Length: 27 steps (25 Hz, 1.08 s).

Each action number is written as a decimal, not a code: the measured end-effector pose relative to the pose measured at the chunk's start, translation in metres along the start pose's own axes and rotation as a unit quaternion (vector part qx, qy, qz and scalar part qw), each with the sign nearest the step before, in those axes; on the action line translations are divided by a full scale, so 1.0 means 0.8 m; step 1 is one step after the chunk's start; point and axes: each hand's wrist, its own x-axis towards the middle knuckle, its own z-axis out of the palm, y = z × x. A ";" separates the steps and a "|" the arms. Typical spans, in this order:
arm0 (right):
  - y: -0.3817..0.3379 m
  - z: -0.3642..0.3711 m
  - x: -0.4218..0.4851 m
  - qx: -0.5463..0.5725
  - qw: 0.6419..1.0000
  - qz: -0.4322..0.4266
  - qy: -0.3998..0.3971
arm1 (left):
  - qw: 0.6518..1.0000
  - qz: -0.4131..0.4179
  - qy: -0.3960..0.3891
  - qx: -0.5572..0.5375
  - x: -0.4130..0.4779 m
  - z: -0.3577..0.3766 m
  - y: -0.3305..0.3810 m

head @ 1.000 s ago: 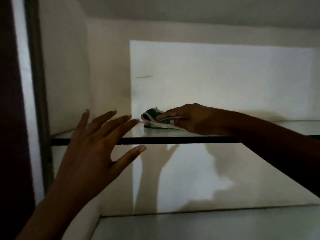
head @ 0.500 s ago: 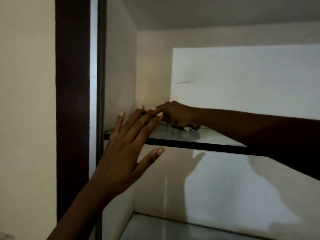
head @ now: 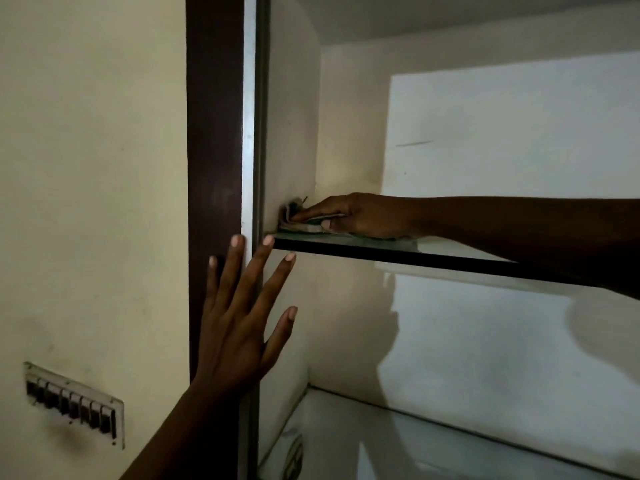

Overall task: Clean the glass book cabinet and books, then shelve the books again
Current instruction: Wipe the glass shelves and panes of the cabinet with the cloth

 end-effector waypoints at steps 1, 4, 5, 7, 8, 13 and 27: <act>-0.007 0.000 -0.007 0.010 1.000 -0.021 -0.002 | 1.000 0.000 0.010 -0.005 -0.003 0.004 -0.001; -0.021 0.004 -0.028 0.035 0.996 -0.077 0.007 | 0.999 0.011 0.016 -0.035 -0.005 0.000 -0.004; -0.024 0.004 -0.037 0.034 0.995 -0.095 0.010 | 0.999 0.011 0.021 -0.037 -0.004 -0.001 -0.003; -0.028 0.005 -0.055 -0.011 0.990 -0.134 0.033 | 0.999 0.012 0.019 -0.042 -0.003 -0.001 -0.003; -0.029 0.005 -0.062 -0.047 0.987 -0.147 0.049 | 0.999 0.016 0.014 -0.044 -0.002 0.000 -0.004; -0.031 0.010 -0.106 -0.227 0.952 -0.168 0.118 | 0.996 0.035 0.020 -0.077 -0.020 -0.009 0.005; -0.034 0.106 -0.330 -0.513 0.847 -0.032 0.135 | 0.927 0.124 -0.179 -0.306 -0.083 0.072 0.192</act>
